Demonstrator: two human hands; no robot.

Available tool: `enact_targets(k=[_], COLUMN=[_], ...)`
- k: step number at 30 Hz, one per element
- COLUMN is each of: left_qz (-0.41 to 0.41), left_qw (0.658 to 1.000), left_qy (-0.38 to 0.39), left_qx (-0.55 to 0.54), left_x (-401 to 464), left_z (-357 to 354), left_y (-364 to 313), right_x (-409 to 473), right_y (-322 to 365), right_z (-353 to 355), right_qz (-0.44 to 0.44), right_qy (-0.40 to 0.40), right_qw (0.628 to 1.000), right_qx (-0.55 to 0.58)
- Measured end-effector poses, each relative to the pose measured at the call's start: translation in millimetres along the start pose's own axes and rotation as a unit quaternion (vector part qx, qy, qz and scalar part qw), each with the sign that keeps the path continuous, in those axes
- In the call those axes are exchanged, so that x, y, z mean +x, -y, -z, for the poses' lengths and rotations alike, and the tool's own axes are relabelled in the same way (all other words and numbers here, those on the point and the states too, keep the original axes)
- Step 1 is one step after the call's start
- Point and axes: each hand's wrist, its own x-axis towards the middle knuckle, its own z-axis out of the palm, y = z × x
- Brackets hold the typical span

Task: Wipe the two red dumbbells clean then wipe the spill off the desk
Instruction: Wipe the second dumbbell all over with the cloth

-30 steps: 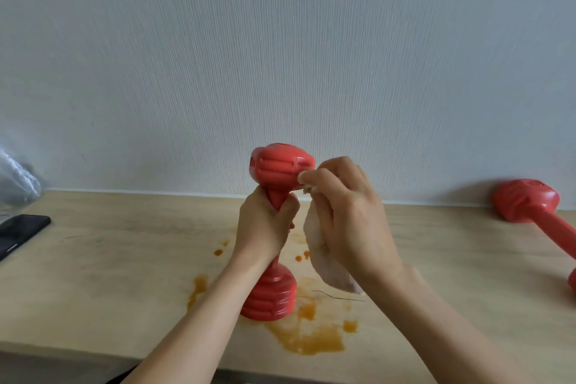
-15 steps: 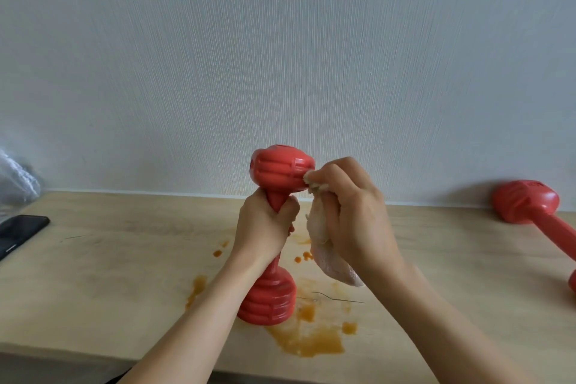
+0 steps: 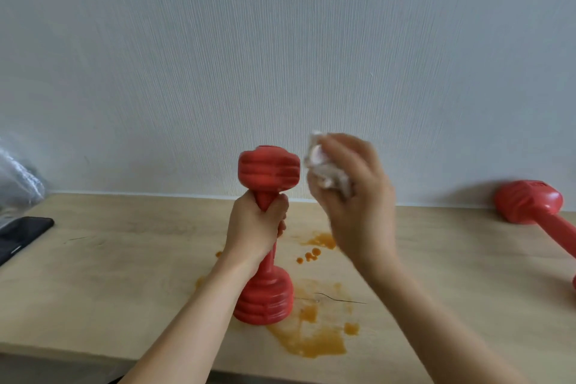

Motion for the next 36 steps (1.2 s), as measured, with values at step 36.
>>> enact_targets(k=[36], left_qz=[-0.041], left_qw=[0.979], left_qy=[0.182], left_qx=[-0.081], left_x=[-4.5], left_z=[-2.7], left_y=[-5.6], right_x=[8.4], right_y=[-27.5], right_z=[12.8], right_qz=[-0.239], right_qy=[0.107], right_qw=[0.941], right_qx=[0.212])
